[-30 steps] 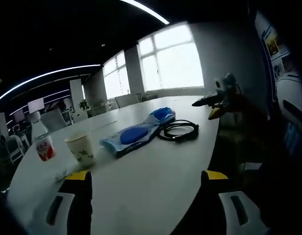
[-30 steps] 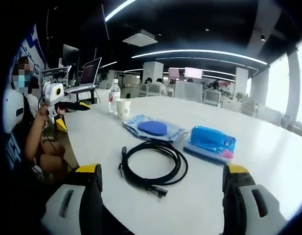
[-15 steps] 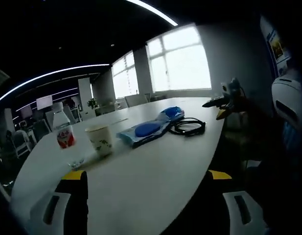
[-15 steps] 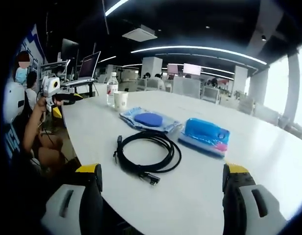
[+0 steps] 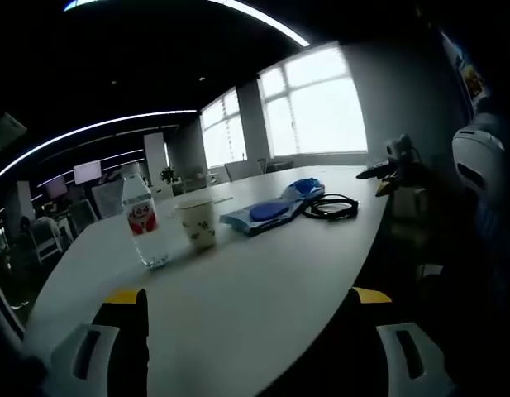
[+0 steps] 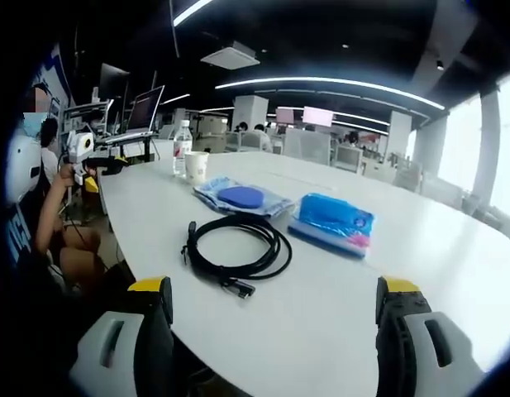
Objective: Arrange the tabletop items into an orderly group along one side of the table until the central work area is clear of visible clutter.
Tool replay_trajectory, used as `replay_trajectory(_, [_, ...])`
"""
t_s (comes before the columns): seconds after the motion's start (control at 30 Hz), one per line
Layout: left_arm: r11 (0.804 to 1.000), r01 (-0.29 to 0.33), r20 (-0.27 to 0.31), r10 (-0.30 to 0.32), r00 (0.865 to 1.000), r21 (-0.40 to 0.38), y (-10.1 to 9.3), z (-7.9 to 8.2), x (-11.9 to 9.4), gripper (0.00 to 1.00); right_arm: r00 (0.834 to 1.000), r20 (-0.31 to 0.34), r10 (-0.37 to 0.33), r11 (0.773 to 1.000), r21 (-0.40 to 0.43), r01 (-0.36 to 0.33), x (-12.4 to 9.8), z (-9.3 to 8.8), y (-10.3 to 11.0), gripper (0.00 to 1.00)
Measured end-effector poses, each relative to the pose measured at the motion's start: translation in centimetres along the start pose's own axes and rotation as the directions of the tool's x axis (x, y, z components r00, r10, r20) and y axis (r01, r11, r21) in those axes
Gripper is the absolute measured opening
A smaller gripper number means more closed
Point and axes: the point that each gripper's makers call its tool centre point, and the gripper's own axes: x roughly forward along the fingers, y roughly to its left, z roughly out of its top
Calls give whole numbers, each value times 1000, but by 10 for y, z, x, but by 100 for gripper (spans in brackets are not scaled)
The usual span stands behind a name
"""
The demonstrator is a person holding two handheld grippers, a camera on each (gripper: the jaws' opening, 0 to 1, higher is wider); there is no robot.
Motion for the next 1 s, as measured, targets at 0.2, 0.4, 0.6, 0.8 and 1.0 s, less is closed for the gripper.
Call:
replay_trajectory(0.2, [1000, -23, 1, 23, 1000, -19, 12, -9, -8, 100, 1000, 11, -20, 1000, 5, 20, -4, 3, -4, 100])
replay_trajectory(0.4, [998, -54, 11, 55, 998, -31, 26, -13, -21, 100, 1000, 17, -26, 1000, 1, 26, -7, 0, -6, 100])
replay_trajectory(0.6, [998, -60, -1, 60, 998, -22, 28, -19, -27, 100, 999, -15, -42, 999, 13, 42, -11, -13, -14, 100])
replay_trajectory(0.8, [999, -43, -13, 43, 999, -15, 26, -21, -28, 100, 998, -26, -50, 999, 14, 50, -17, -19, -19, 100])
replay_trajectory(1.0, [999, -46, -27, 46, 999, -15, 28, -23, -28, 100, 999, -24, -47, 999, 9, 47, -19, -20, -19, 100])
